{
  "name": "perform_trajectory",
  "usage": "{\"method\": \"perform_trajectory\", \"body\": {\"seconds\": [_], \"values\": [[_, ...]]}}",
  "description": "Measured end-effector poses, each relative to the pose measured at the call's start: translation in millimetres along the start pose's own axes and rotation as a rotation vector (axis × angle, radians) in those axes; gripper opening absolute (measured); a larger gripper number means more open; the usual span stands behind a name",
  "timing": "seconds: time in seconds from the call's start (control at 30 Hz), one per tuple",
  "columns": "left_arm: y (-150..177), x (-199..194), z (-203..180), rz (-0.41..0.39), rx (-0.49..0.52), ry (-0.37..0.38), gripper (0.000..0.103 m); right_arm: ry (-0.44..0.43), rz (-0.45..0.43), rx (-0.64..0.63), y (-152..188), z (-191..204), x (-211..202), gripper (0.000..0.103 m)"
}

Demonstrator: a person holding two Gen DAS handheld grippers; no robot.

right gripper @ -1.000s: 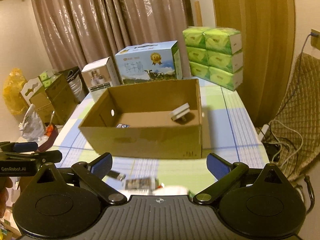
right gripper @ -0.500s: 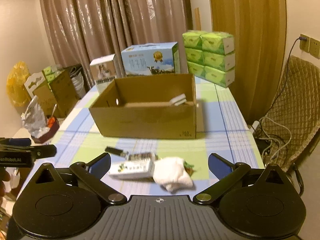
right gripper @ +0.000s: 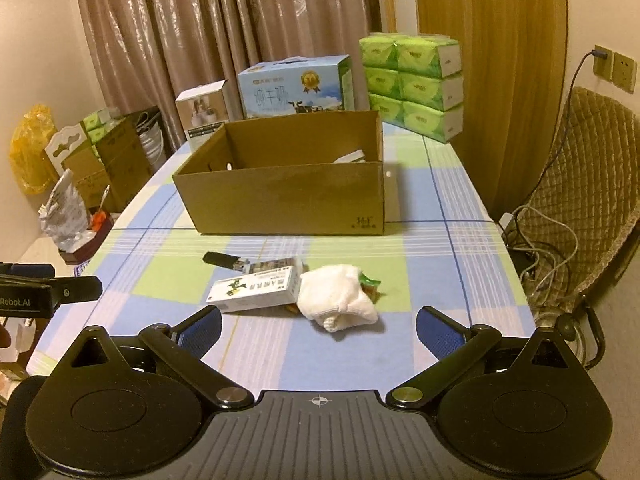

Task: Organize objects
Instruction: 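Withdraw both tools from the box back toward the remaining items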

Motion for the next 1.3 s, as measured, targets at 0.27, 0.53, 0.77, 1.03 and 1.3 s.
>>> {"method": "perform_trajectory", "body": {"seconds": [0.27,0.53,0.77,1.03,1.3], "values": [[5.6,3.7,-5.5,0.015,0.014,0.011,0.102,0.003,-0.001,0.000,-0.5,-1.6,-0.8,0.101],[9.4,5.6,-6.0,0.021,0.013,0.019,0.102,0.004,0.009,0.017,3.0,-4.3,1.9,0.101],[16.8,10.8,-9.0,0.021,0.046,0.035,0.102,0.018,0.026,0.012,9.6,-6.9,6.1,0.101],[19.0,28.8,-15.4,0.033,0.094,0.073,0.102,0.025,0.041,-0.010,16.3,-7.5,17.8,0.101],[19.5,58.5,-19.6,0.061,0.174,0.107,0.102,0.019,0.075,-0.034,20.0,-9.6,41.3,0.100]]}}
Point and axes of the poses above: each gripper's, at about its wrist camera, not at the fingertips, and x roughly the way its jaws point, z to its left, y to its underside, the point moved 6 cm from there along x, roughly the way its jaws point, and after that the axes turned 1 degree about z, right-handed, at the moved point
